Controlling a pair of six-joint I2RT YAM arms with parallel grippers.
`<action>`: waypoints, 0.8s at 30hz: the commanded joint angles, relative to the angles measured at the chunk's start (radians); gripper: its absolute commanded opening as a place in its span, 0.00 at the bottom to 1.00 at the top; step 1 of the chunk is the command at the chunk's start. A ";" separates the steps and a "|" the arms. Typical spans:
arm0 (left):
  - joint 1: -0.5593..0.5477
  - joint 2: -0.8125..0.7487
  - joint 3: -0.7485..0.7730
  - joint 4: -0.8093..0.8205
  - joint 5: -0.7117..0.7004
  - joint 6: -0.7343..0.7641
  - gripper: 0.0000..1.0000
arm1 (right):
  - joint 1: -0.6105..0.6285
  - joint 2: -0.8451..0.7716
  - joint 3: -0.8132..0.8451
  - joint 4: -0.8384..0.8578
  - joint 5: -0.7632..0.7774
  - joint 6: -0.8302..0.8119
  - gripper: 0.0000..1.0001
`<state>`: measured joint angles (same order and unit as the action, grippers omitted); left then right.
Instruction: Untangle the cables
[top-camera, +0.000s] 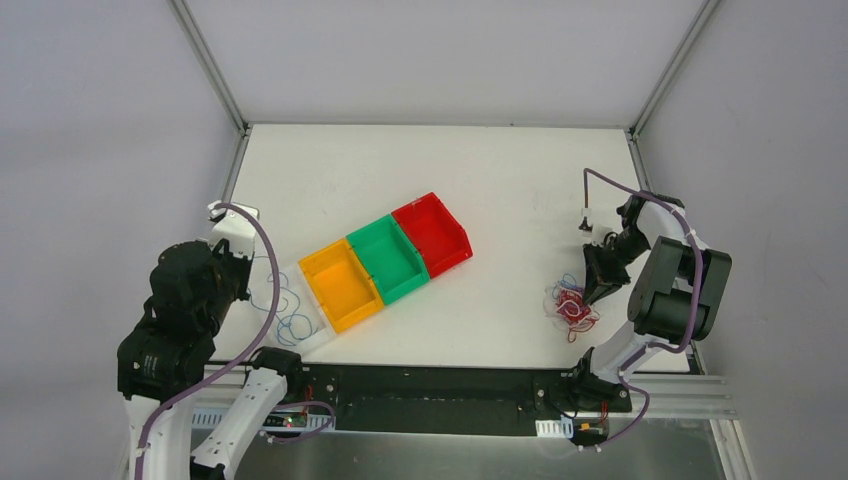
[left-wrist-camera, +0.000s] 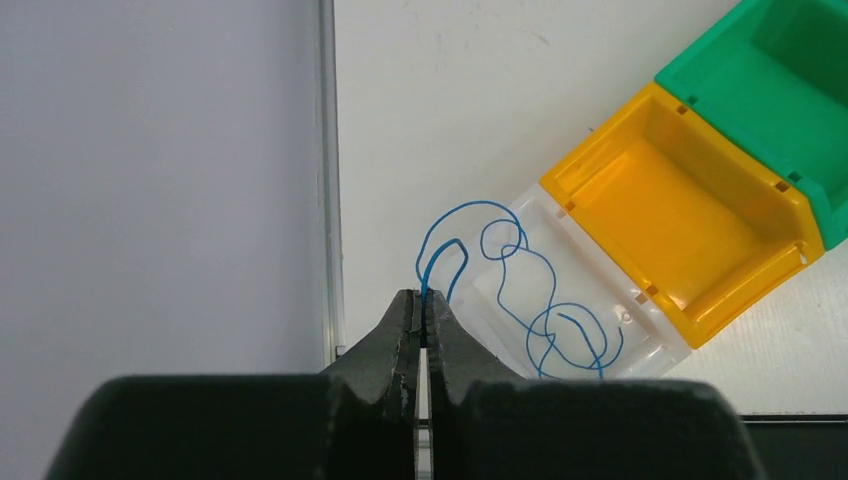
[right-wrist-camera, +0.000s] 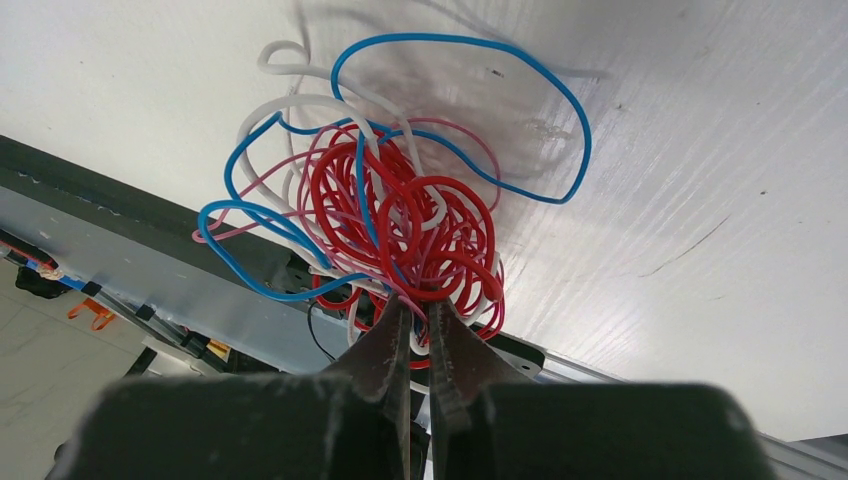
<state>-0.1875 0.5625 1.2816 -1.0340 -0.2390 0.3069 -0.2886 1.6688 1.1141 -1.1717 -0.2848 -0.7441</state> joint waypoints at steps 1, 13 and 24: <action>0.013 -0.006 -0.030 -0.008 -0.041 0.023 0.00 | -0.006 -0.032 0.001 -0.047 -0.016 -0.005 0.04; 0.012 0.062 -0.376 0.061 0.073 0.055 0.00 | -0.006 -0.013 -0.004 -0.049 -0.026 0.000 0.04; 0.013 0.161 -0.574 0.228 0.215 0.039 0.00 | -0.006 -0.050 -0.047 -0.057 -0.027 -0.004 0.04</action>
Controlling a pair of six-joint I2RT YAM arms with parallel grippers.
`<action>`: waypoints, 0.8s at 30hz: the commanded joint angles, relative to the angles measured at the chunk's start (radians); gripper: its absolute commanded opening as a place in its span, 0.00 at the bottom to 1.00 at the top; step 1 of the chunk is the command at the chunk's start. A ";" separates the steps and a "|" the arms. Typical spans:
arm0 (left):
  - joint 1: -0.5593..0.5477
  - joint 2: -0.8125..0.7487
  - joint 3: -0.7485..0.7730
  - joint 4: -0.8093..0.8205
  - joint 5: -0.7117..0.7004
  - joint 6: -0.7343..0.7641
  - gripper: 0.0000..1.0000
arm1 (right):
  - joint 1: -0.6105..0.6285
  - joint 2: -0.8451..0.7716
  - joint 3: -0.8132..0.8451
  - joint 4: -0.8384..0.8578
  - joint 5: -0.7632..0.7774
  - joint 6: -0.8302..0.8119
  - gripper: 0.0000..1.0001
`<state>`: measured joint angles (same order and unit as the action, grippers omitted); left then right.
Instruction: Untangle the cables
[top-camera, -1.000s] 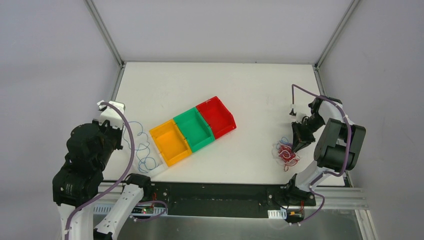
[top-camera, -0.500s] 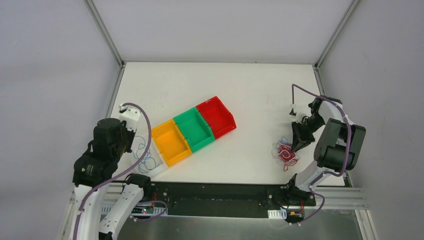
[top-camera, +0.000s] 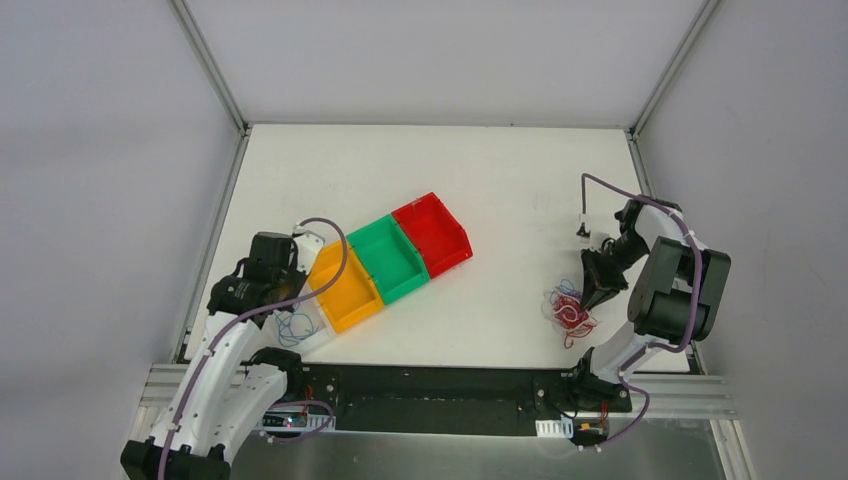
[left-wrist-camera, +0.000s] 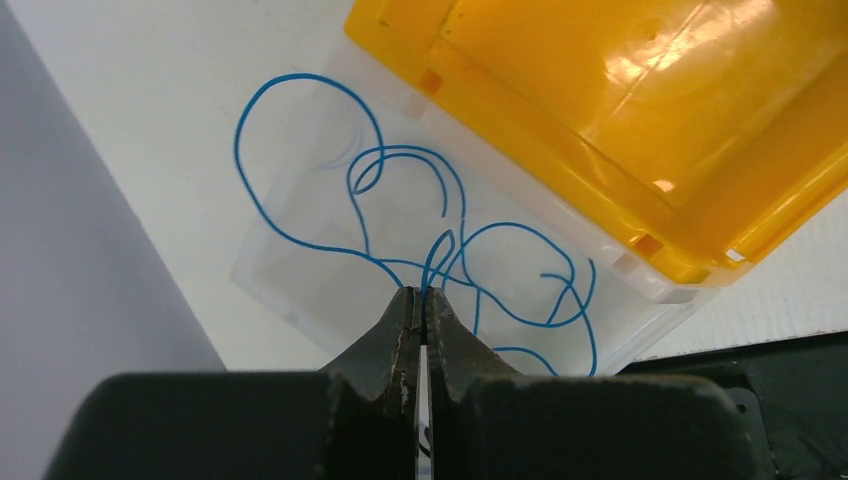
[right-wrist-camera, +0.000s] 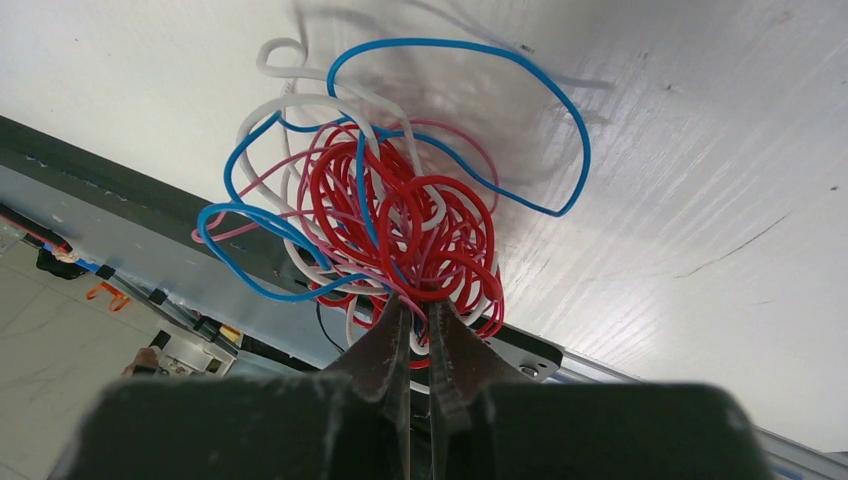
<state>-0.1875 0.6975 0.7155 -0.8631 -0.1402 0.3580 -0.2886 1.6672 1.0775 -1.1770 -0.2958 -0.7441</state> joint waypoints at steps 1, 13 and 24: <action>0.013 0.033 -0.001 0.042 0.153 -0.006 0.00 | -0.006 -0.051 -0.010 -0.052 -0.018 -0.004 0.04; 0.018 0.071 0.159 -0.306 0.302 0.112 0.00 | -0.006 -0.064 -0.021 -0.039 -0.031 -0.007 0.04; 0.019 0.238 0.152 -0.316 0.241 0.127 0.00 | -0.006 -0.060 -0.023 -0.031 -0.048 -0.007 0.04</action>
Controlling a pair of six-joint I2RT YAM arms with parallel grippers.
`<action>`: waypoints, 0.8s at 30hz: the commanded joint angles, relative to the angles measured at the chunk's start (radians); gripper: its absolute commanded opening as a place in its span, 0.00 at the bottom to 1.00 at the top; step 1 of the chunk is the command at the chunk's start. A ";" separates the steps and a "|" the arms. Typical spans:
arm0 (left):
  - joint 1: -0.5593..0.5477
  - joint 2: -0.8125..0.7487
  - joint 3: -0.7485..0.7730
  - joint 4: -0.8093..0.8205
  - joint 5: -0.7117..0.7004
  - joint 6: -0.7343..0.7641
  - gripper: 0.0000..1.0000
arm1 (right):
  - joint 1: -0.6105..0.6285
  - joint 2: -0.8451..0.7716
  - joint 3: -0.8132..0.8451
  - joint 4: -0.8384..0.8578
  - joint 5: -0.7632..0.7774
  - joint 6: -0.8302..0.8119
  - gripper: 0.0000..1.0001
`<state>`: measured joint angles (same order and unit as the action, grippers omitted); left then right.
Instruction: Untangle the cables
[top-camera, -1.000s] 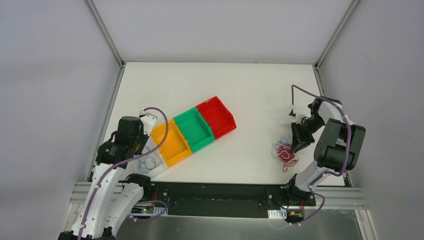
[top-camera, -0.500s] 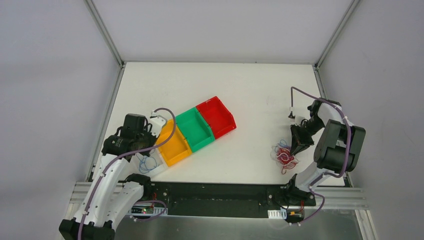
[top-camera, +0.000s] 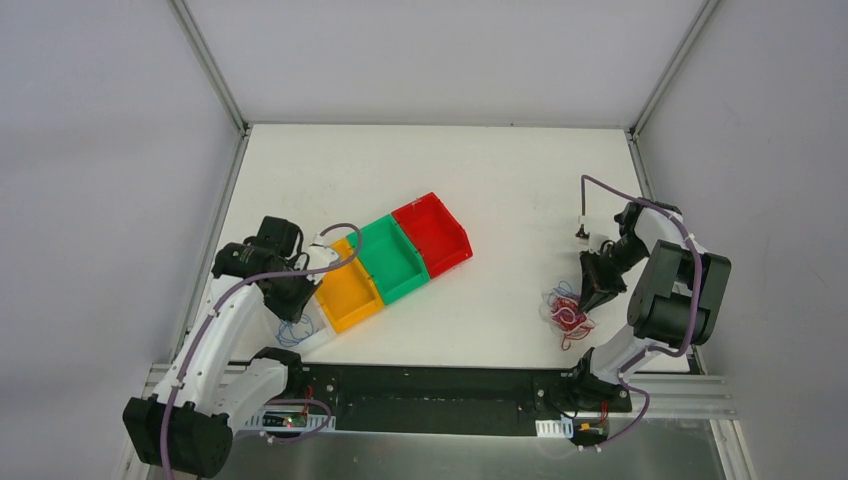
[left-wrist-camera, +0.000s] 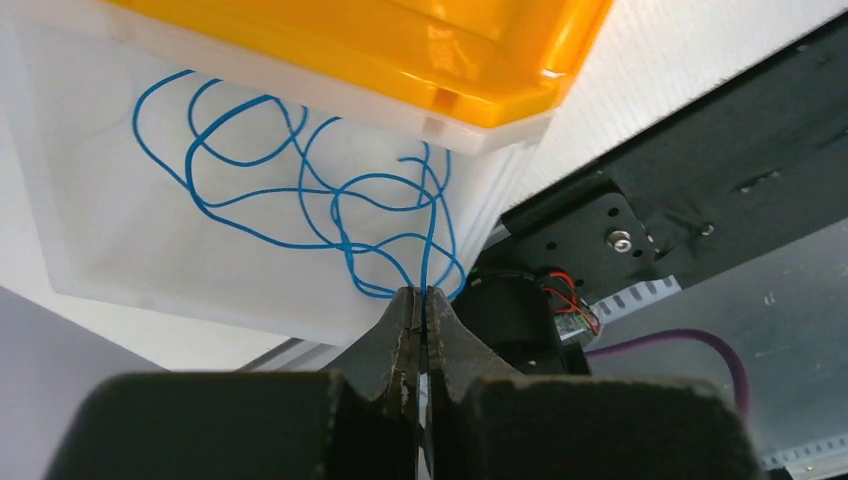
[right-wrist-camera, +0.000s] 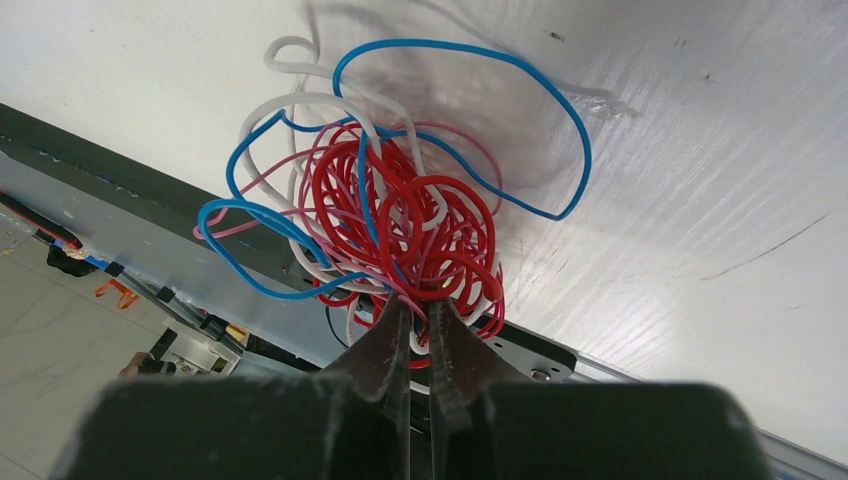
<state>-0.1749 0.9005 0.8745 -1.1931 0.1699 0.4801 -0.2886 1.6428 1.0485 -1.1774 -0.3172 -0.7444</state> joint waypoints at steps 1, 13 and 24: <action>0.008 0.039 -0.025 0.066 -0.119 0.001 0.00 | -0.007 -0.039 0.005 -0.030 -0.026 -0.007 0.04; 0.039 0.099 0.154 0.262 -0.049 -0.044 0.63 | -0.006 -0.082 0.035 -0.083 -0.098 0.000 0.01; 0.012 0.169 0.410 0.259 0.546 -0.104 0.69 | -0.001 -0.206 0.093 -0.204 -0.288 -0.030 0.00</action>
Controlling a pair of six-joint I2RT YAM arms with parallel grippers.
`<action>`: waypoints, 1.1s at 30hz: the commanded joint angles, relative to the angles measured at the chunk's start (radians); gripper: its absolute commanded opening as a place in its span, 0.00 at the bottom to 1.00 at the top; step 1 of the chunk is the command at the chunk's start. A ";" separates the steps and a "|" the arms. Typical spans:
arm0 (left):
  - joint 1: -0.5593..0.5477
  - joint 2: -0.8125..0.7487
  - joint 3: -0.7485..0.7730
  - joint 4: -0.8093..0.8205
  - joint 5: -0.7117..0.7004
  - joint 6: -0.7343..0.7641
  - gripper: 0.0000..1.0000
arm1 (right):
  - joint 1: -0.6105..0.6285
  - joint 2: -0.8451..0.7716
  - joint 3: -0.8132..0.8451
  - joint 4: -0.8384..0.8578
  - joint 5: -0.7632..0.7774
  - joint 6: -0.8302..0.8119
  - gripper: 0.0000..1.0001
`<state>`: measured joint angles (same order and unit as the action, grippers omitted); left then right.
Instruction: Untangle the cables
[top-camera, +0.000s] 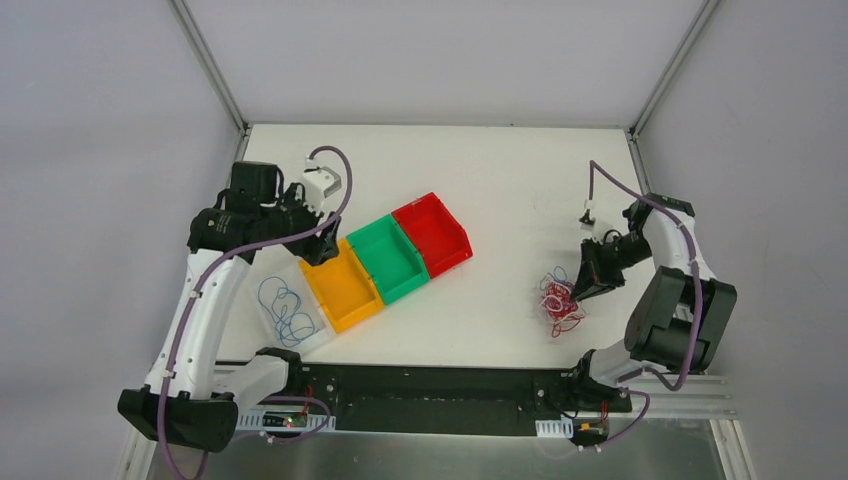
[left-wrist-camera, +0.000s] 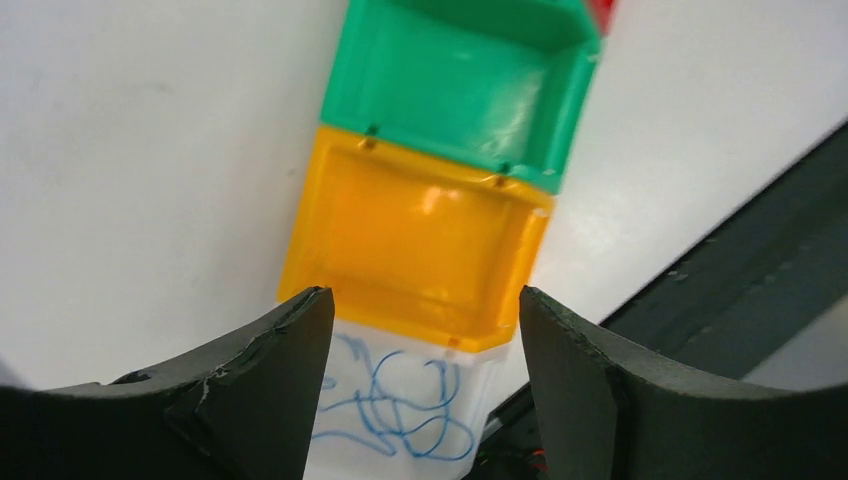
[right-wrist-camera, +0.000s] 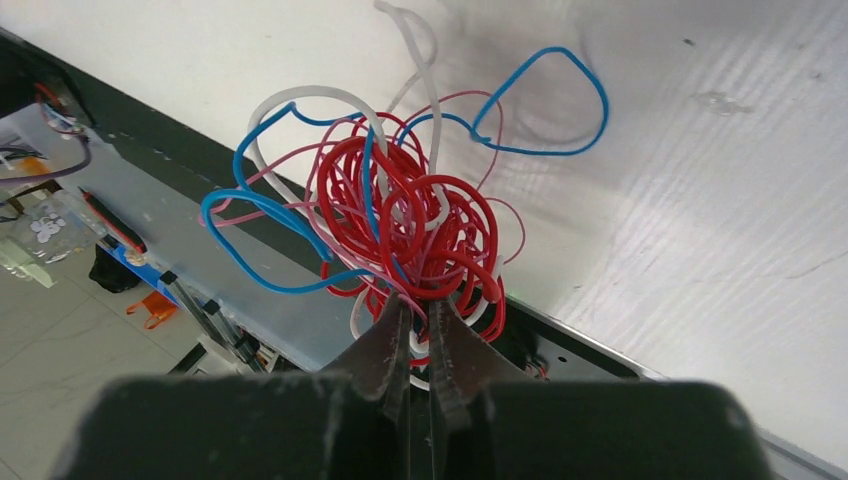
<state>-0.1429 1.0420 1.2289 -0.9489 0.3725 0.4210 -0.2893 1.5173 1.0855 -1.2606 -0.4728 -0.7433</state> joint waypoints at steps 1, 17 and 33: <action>-0.050 0.039 0.055 0.061 0.383 -0.081 0.69 | 0.005 -0.099 0.061 -0.132 -0.149 -0.033 0.00; -0.747 0.485 0.273 0.742 0.317 -0.264 0.47 | 0.244 -0.238 0.077 -0.158 -0.192 0.079 0.00; -0.781 0.747 0.382 0.834 0.250 -0.841 0.53 | 0.288 -0.263 0.087 -0.049 -0.144 0.239 0.00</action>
<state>-0.9279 1.7737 1.5650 -0.1745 0.6258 -0.3088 -0.0055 1.2633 1.1339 -1.3113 -0.6064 -0.5354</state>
